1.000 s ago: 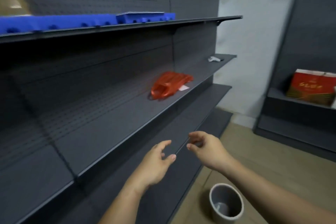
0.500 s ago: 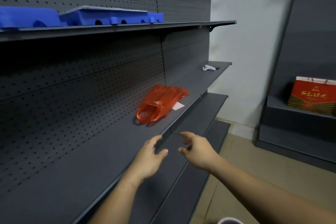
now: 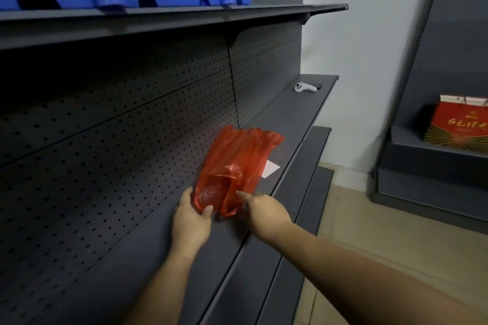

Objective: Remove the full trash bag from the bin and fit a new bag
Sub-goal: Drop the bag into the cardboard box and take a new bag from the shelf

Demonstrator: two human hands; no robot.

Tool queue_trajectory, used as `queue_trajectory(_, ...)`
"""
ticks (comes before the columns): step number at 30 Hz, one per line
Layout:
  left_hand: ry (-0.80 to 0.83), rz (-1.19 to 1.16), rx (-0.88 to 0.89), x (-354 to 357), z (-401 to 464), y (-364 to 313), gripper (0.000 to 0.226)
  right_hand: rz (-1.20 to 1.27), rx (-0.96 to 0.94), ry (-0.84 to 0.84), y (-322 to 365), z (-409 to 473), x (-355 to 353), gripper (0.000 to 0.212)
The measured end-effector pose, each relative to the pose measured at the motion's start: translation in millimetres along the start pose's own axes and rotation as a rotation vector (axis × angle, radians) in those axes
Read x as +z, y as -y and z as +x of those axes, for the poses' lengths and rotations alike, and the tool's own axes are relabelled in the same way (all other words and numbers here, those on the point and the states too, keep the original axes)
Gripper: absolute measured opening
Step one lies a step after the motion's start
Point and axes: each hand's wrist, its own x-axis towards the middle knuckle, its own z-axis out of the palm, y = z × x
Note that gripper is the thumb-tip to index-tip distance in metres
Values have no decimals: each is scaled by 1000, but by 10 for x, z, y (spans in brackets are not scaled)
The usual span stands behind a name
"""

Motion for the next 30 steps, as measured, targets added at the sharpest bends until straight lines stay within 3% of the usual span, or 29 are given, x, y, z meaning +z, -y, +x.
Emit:
queue_trajectory(6, -81, -14, 19, 92, 108, -41, 29, -32, -118, -37, -132, 146, 171, 32)
queue_trajectory(9, -94, -26, 81, 49, 108, -197, 27, 15, -159, -129, -207, 163, 28, 29)
queue_trajectory(19, -175, -60, 492, -202, -168, -1684, 18, 155, -176, -592, -451, -195, -1663, 14)
queue_trajectory(25, -39, -150, 664, -79, -814, -2569, 10, 330, 14, -655, -882, -1031, -2692, 11)
queue_trajectory(30, 184, -274, 645, 363, -1306, -2892, 13, 282, 140, -610, -1494, -1774, -3090, 13)
